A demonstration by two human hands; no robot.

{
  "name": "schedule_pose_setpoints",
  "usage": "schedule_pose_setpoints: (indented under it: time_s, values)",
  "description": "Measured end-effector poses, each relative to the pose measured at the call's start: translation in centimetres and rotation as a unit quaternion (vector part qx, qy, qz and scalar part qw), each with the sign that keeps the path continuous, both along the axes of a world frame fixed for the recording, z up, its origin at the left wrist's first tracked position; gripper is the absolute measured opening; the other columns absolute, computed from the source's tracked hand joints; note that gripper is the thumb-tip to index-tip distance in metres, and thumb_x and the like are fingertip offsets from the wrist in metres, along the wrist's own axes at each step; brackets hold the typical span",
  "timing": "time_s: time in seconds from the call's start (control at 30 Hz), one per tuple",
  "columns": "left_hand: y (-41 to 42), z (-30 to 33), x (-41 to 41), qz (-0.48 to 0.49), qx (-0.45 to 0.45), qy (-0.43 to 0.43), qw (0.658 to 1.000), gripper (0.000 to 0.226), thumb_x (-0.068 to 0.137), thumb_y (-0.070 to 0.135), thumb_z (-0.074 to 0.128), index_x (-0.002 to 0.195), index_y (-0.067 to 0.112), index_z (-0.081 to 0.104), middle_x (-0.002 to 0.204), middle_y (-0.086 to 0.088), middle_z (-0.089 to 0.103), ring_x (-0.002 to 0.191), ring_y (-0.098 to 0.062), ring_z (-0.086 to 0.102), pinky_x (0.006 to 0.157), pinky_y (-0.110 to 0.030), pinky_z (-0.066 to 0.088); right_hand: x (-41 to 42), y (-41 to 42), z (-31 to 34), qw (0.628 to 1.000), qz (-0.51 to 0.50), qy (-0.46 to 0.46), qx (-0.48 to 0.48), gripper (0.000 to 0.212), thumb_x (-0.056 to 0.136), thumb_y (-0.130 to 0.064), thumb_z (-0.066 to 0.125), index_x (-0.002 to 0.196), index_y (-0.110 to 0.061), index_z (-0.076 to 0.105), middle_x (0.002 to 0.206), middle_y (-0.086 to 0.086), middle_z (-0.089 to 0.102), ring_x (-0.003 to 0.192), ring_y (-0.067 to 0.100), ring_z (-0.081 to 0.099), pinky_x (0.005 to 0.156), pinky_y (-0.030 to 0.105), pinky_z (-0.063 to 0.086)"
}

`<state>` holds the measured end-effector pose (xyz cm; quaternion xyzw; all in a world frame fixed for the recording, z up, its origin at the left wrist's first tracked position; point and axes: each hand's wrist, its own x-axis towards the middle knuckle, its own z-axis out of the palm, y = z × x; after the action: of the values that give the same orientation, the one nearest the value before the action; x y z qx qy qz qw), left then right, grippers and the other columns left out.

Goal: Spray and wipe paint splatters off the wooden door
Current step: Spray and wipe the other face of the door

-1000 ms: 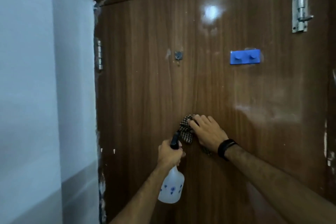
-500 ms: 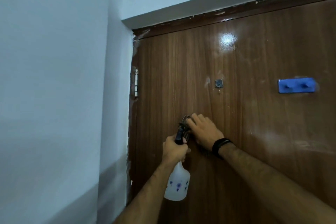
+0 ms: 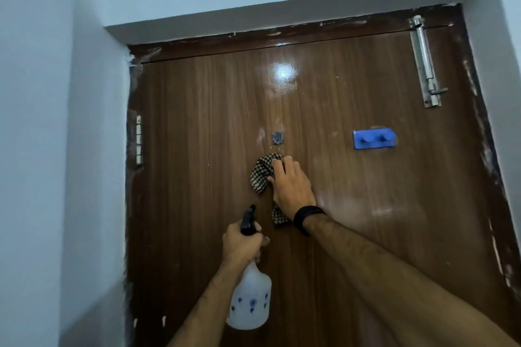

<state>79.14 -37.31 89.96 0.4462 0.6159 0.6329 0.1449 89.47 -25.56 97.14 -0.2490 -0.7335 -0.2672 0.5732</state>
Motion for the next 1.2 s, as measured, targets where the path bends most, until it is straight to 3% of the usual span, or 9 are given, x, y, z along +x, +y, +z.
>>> schedule_pose_setpoints:
  time_s: [0.2, 0.37, 0.43, 0.57, 0.77, 0.97, 1.03, 1.1, 1.2]
  values:
    - [0.2, 6.2, 1.0, 0.011, 0.055, 0.020, 0.998, 0.007, 0.094, 0.009, 0.062, 0.099, 0.011, 0.066, 0.080, -0.009, 0.072, 0.052, -0.015, 0.058, 0.047, -0.025, 0.049, -0.7, -1.9, 5.0, 0.993, -0.007, -0.087, 0.076, 0.047, 0.074, -0.004, 0.076, 0.116, -0.010, 0.055, 0.110, 0.009, 0.053, 0.091, 0.025, 0.052, 0.070, 0.036, 0.050]
    - [-0.9, 13.1, -0.2, 0.005, 0.062, 0.049, 0.997, 0.004, 0.089, 0.007, 0.064, 0.092, 0.007, 0.067, 0.074, -0.015, 0.072, 0.053, -0.018, 0.057, 0.052, -0.028, 0.052, -1.2, -3.2, 8.4, 0.994, 0.044, 0.086, 0.055, 0.037, 0.083, -0.003, 0.068, 0.117, -0.009, 0.056, 0.110, 0.010, 0.052, 0.090, 0.024, 0.051, 0.067, 0.032, 0.047]
    - [-0.9, 14.9, -0.4, -0.015, 0.037, 0.064, 0.997, 0.019, 0.081, 0.000, 0.068, 0.099, 0.006, 0.067, 0.074, -0.017, 0.069, 0.056, -0.020, 0.057, 0.057, -0.031, 0.053, 0.0, -2.9, 10.5, 0.989, 0.034, 0.146, 0.023, 0.031, 0.087, -0.008, 0.067, 0.116, -0.010, 0.056, 0.113, 0.009, 0.051, 0.091, 0.023, 0.050, 0.066, 0.031, 0.045]
    - [-0.6, 16.8, -0.1, -0.047, -0.007, 0.090, 0.995, 0.037, 0.073, -0.007, 0.073, 0.107, 0.005, 0.062, 0.076, -0.013, 0.064, 0.053, -0.017, 0.054, 0.057, -0.031, 0.050, 4.2, -1.2, 14.8, 0.971, 0.026, 0.218, -0.096, 0.032, 0.097, -0.022, 0.060, 0.125, -0.011, 0.051, 0.128, 0.008, 0.044, 0.109, 0.021, 0.049, 0.085, 0.030, 0.045]
    - [0.0, 16.8, 0.2, -0.052, -0.023, 0.081, 0.995, 0.025, 0.074, -0.008, 0.072, 0.094, 0.004, 0.064, 0.073, -0.010, 0.061, 0.049, -0.014, 0.051, 0.052, -0.029, 0.047, 6.0, 0.7, 15.4, 0.989, 0.053, 0.108, -0.085, 0.032, 0.094, -0.023, 0.065, 0.122, -0.015, 0.052, 0.127, 0.004, 0.046, 0.111, 0.018, 0.049, 0.089, 0.032, 0.046]
    - [0.2, 16.9, 0.6, -0.042, 0.032, 0.043, 0.998, 0.026, 0.077, -0.007, 0.071, 0.101, 0.002, 0.067, 0.070, -0.011, 0.062, 0.048, -0.014, 0.052, 0.050, -0.029, 0.046, 2.1, -1.4, 14.3, 0.982, 0.032, -0.186, 0.019, 0.034, 0.087, -0.024, 0.070, 0.118, -0.021, 0.057, 0.119, 0.001, 0.048, 0.109, 0.022, 0.049, 0.080, 0.045, 0.050]
    - [0.1, 16.9, 0.5, -0.040, 0.035, 0.042, 0.998, 0.030, 0.076, -0.006, 0.072, 0.104, 0.001, 0.067, 0.072, -0.010, 0.063, 0.049, -0.014, 0.052, 0.051, -0.028, 0.046, 2.7, -1.7, 15.5, 0.976, 0.002, -0.215, 0.021, 0.035, 0.087, -0.023, 0.070, 0.120, -0.024, 0.059, 0.120, 0.001, 0.049, 0.111, 0.022, 0.050, 0.084, 0.046, 0.049]
    - [0.1, 16.8, 0.2, -0.038, 0.032, 0.041, 0.998, 0.034, 0.075, -0.005, 0.073, 0.108, 0.000, 0.066, 0.073, -0.008, 0.063, 0.049, -0.013, 0.052, 0.051, -0.028, 0.047, 4.2, -1.0, 16.9, 0.990, 0.003, -0.143, 0.006, 0.036, 0.087, -0.018, 0.068, 0.121, -0.024, 0.060, 0.124, 0.001, 0.052, 0.116, 0.022, 0.050, 0.092, 0.043, 0.047]
    - [-0.6, 16.2, -0.5, -0.037, 0.027, 0.036, 0.998, 0.034, 0.077, -0.005, 0.073, 0.110, 0.003, 0.066, 0.077, -0.008, 0.063, 0.053, -0.012, 0.052, 0.053, -0.029, 0.048, 7.0, 0.8, 18.5, 0.995, 0.044, 0.071, -0.057, 0.028, 0.084, -0.016, 0.072, 0.110, -0.021, 0.063, 0.114, 0.000, 0.053, 0.109, 0.022, 0.054, 0.091, 0.038, 0.048]
